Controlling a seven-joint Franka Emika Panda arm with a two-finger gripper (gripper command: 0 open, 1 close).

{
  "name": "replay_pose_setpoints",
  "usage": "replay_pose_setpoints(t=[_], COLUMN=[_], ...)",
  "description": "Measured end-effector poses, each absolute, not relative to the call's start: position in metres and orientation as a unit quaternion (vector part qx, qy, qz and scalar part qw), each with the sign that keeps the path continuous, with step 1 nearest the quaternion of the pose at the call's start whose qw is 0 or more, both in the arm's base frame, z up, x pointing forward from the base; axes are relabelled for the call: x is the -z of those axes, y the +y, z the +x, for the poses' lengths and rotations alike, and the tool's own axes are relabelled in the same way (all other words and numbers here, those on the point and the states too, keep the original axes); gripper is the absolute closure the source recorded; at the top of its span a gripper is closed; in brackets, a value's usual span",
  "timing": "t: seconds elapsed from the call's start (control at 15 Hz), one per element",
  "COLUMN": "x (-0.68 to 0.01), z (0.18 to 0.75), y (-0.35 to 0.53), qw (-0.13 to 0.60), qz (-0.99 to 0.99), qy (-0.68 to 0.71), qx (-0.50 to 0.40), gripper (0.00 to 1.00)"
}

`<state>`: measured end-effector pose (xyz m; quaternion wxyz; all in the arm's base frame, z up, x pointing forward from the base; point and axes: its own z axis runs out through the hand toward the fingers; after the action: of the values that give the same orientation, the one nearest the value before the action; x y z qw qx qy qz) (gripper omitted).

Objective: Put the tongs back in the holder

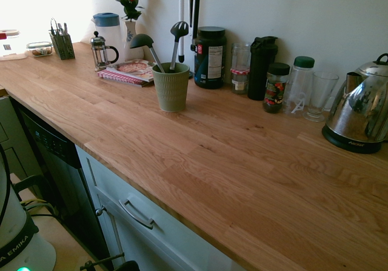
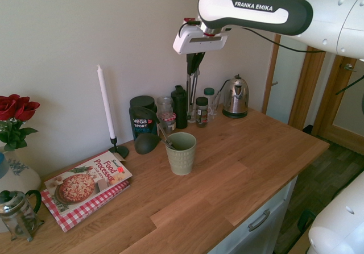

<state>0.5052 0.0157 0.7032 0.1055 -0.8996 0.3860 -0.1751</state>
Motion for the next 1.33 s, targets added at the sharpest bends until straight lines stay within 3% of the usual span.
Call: replay_pose_setpoints(t=[1.0, 1.07, 1.33], x=[-0.561, -0.551, -0.539], z=[0.505, 0.503, 0.500], y=[0.048, 0.048, 0.048], qw=[0.075, 0.072, 0.072], qz=[-0.913, -0.914, -0.919], qy=[0.383, 0.382, 0.374], qx=[0.118, 0.112, 0.106], gripper=[1.00, 0.00, 0.00])
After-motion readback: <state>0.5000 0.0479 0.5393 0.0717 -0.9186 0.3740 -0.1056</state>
